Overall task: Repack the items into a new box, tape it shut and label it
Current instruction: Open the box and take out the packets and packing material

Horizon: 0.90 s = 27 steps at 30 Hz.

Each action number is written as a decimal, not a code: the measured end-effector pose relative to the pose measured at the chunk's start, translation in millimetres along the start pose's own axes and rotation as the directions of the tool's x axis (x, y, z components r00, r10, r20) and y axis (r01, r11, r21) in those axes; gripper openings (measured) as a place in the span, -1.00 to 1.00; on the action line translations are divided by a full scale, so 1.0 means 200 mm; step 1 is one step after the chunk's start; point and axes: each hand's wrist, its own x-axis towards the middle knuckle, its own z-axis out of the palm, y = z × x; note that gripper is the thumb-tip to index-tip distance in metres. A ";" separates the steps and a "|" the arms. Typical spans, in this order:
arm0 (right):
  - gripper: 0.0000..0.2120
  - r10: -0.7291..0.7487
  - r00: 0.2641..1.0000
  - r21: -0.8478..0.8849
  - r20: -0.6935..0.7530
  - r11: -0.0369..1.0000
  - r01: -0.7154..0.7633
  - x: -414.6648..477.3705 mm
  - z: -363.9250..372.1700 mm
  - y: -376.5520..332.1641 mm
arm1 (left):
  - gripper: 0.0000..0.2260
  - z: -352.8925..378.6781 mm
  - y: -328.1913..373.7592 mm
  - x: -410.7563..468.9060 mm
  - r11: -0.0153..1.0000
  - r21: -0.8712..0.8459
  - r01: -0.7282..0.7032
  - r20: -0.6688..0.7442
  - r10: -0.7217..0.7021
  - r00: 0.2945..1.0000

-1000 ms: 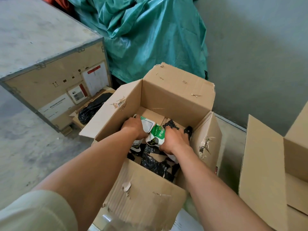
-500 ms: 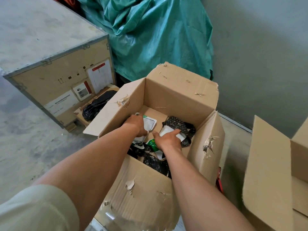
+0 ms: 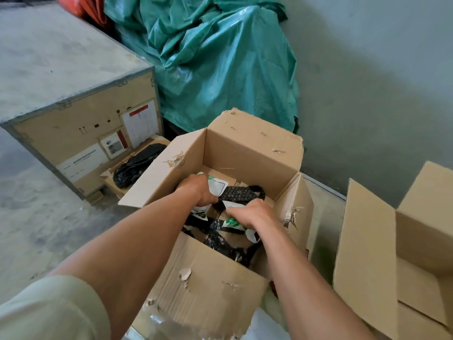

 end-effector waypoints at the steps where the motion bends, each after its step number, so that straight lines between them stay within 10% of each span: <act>1: -0.63 -0.016 1.000 -0.018 -0.009 1.000 0.015 -0.03 -0.03 0.00 | -0.27 -0.01 0.01 -0.02 1.000 -0.005 0.001 -0.002 -0.001 1.000; 17: -0.22 -0.103 0.904 0.118 -0.416 0.979 0.166 -0.55 -0.29 0.22 | -0.32 -0.38 0.21 -0.52 0.978 -0.036 -0.205 -0.241 0.191 0.952; 27: -0.42 0.050 0.844 0.246 -0.534 0.964 0.099 -0.98 -0.76 0.90 | -0.41 -0.54 0.90 -1.04 0.894 0.055 -0.445 -0.258 0.443 0.858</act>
